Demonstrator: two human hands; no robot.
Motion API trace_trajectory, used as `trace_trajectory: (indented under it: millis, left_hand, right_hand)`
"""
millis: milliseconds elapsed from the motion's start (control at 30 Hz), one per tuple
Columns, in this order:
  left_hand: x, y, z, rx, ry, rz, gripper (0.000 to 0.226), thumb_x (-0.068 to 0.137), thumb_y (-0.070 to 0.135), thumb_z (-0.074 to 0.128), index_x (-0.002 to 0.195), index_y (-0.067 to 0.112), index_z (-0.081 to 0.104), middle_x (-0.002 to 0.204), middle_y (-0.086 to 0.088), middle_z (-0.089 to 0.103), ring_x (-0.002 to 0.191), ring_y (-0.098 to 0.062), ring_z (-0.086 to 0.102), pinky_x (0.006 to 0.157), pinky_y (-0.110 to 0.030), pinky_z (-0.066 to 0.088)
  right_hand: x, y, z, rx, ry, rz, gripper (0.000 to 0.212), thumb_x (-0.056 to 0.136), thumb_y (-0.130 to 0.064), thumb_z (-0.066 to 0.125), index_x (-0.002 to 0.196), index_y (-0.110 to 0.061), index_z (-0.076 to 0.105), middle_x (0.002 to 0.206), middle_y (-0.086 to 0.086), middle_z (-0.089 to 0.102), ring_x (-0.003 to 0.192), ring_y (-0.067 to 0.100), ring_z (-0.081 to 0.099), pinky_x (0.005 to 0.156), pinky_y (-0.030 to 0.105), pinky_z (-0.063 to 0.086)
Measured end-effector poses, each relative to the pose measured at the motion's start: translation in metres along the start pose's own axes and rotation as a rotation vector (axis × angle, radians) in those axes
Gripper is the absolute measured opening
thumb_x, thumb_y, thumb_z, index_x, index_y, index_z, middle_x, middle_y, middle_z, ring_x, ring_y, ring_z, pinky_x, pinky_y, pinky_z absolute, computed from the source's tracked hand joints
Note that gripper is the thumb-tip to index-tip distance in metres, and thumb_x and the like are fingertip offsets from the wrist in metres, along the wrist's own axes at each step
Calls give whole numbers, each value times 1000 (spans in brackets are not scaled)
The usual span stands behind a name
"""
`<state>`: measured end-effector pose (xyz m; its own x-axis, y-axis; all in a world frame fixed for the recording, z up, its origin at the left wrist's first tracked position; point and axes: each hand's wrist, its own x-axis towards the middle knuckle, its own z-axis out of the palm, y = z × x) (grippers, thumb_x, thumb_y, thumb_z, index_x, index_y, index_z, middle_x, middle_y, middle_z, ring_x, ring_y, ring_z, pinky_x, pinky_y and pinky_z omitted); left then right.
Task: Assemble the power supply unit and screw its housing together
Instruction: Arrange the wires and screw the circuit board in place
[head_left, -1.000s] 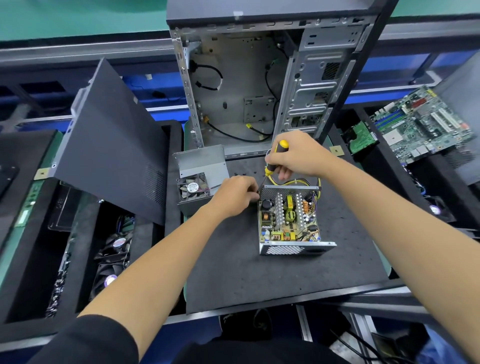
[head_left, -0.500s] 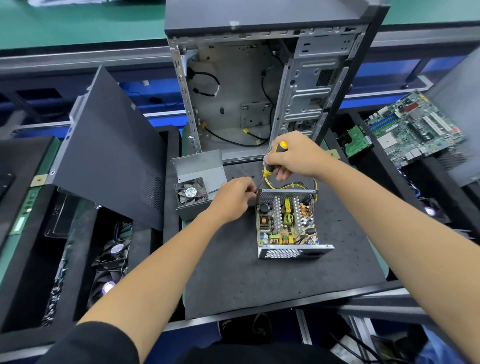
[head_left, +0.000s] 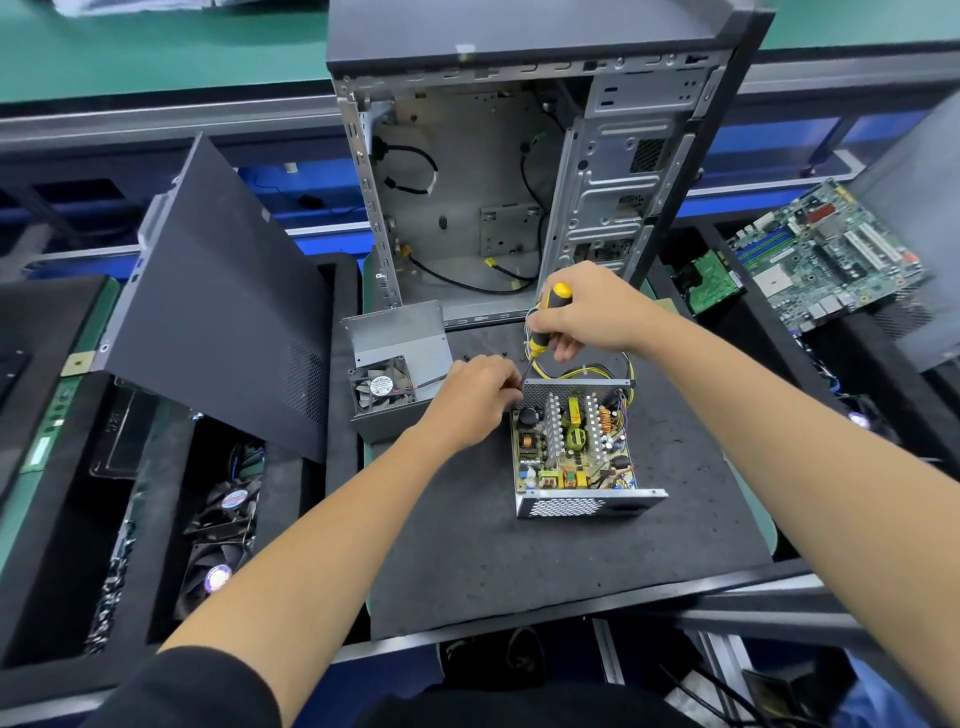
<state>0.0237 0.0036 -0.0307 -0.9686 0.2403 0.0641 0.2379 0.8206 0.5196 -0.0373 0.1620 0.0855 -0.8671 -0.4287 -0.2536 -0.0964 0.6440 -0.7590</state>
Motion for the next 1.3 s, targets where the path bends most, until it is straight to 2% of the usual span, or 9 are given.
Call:
trace_trajectory:
  millis: [133,267,467,567,700,900,1100,1300]
  left_hand:
    - [0,-3,-3,-38,-17,-13,11,88,24,66,96,18,60,95,4,63,92,-20,54,81,-31,32]
    - [-1,-7,-8,-34,-53,-21,17,83,27,72,93,19,60,94,6,62,92,-17,52,85,-35,37]
    - [2,-18,-11,13,-85,-71,6,87,19,67,91,15,66,96,0,66,96,-23,53,86,-37,39]
    - [4,-17,-11,13,-105,-81,3,87,20,68,87,17,67,89,4,65,94,-22,55,86,-36,39]
    - [6,-18,-8,47,-151,-105,4,85,22,69,84,19,67,82,5,62,92,-21,56,82,-33,38]
    - [8,-26,-5,77,-183,-159,3,84,16,64,83,14,66,89,-6,67,91,-26,57,75,-30,43]
    - [10,-26,-7,27,-170,-196,7,83,12,64,78,16,66,79,-1,61,83,-22,57,69,-27,40]
    - [11,-25,-7,39,-192,-197,7,84,12,63,80,15,68,88,-7,68,85,-23,59,75,-33,50]
  right_hand:
    - [-2,-1,3,-24,-11,-3,20,85,-11,65,88,9,60,65,8,71,54,24,68,51,30,58]
    - [-3,1,6,-71,-17,-16,20,87,-13,65,88,6,60,66,8,71,57,28,69,55,34,60]
    - [-4,7,21,-204,-30,-55,19,88,-16,64,84,1,57,50,-3,64,48,18,67,51,30,56]
    - [-5,9,29,-299,-34,-86,19,88,-19,62,87,-1,58,60,5,66,49,13,67,55,32,56]
    - [-4,13,36,-349,-40,-100,20,90,-22,61,87,-2,57,67,6,64,49,9,66,52,29,53]
    - [0,19,41,-384,-16,-84,19,90,-25,61,86,-7,56,71,9,65,56,20,68,57,34,54]
    - [2,19,42,-391,-14,-81,20,90,-25,60,88,-6,57,77,13,67,60,25,69,61,39,57]
    - [1,19,42,-390,-21,-76,19,90,-25,61,88,-7,57,77,12,67,61,25,69,63,40,57]
